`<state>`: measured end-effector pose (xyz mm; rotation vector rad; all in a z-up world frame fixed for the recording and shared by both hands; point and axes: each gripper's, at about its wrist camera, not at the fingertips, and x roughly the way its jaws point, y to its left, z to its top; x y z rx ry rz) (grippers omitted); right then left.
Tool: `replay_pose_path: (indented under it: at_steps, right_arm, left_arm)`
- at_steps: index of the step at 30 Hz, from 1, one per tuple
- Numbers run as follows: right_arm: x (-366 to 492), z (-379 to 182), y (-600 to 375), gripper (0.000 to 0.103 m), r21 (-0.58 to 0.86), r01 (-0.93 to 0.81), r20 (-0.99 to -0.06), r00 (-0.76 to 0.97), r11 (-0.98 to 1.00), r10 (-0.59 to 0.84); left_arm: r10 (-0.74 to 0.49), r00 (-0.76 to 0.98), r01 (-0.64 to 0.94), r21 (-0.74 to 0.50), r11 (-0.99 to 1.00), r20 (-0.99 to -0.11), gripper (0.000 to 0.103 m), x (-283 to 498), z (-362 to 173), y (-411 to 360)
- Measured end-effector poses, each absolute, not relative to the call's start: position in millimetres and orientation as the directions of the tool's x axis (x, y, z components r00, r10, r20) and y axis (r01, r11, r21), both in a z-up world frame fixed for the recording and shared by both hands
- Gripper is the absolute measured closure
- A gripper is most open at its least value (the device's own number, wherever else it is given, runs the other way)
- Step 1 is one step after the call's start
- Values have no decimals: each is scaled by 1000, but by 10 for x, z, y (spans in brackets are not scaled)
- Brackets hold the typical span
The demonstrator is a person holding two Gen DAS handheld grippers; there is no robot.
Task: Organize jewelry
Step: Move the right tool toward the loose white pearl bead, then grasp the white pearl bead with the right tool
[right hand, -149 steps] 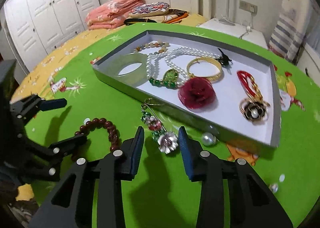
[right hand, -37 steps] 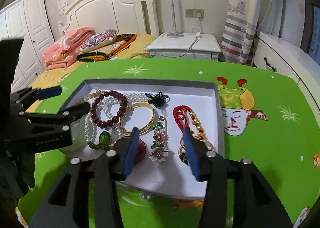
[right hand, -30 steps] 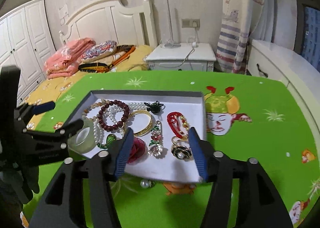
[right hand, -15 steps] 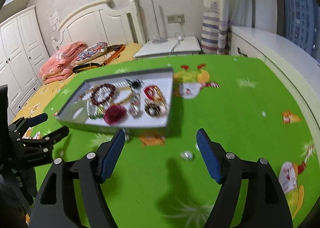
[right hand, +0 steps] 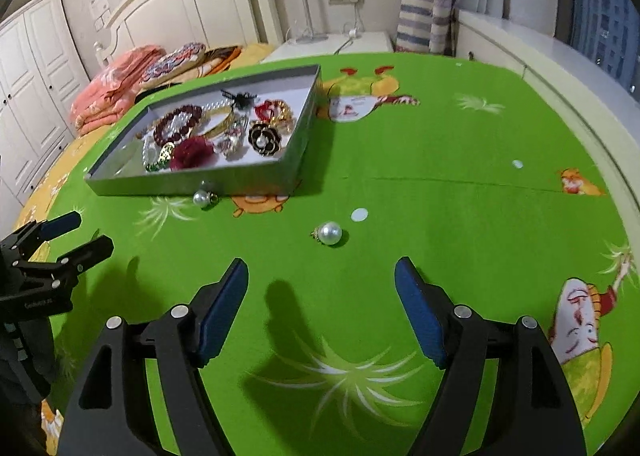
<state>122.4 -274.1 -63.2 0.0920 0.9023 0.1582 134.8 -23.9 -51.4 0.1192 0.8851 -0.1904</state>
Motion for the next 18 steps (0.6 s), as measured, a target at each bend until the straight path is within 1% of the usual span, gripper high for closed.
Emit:
replay_pose_path:
  at_steps: [3,5,8,12,15,17,18]
  right_arm:
    - [1289,-640,-2674,32,107,-128,-783,600,986,163]
    - [1349,-641,-2626,41,86,-148,-792,590,985,158]
    - [1430,-628,-2611,50,68,-170,-794,588,983,157]
    - [1519,-630,-2638,55,54,-210,-798,579,976,169]
    - [1545,-639,-2613,61,22,-271,-797,576,962,181]
    - [1532,-633,-2604,68,12,-298,-798,572,955,188]
    - [1518,-631,-2604,69,13,-311,-798,569,950,197]
  left_arm:
    - [-130,599,233,16,972,-790,8,1332,-552,-282]
    - [-144,590,246,7,969,-795,8,1316,-555,-298]
    - [-182,567,273,-24,962,-803,8,1305,-547,-354]
    - [-214,549,291,-55,955,-808,8,1313,-530,-423]
    - [-230,534,285,-83,955,-813,9,1370,-539,-473]
    - [-235,527,279,-95,956,-816,9,1404,-552,-515]
    - [-236,526,275,-100,956,-817,12,1418,-557,-543]
